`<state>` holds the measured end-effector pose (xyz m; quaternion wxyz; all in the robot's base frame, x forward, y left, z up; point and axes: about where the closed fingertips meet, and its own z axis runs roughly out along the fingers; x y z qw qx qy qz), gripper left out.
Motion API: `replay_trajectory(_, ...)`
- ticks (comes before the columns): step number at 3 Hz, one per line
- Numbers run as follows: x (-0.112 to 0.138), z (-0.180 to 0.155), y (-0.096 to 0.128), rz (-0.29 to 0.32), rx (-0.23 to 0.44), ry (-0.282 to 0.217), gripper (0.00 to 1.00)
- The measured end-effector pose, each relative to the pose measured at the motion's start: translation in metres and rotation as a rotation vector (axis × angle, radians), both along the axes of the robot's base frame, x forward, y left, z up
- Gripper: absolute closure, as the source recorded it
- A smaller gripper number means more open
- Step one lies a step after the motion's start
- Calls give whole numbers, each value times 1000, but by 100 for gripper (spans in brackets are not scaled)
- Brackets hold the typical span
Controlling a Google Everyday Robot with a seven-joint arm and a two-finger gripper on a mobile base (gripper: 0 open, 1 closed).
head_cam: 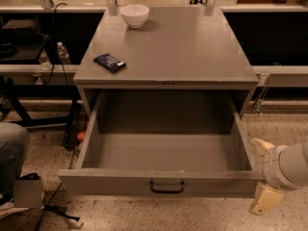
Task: Open top drawer
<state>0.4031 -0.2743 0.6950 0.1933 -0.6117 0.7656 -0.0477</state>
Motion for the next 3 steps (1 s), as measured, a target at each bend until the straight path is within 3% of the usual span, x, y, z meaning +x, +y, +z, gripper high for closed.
replay_trajectory(2, 9, 68, -50, -79, -51, -117, 0)
replay_trajectory(3, 29, 112, -79, -121, -68, -169, 0)
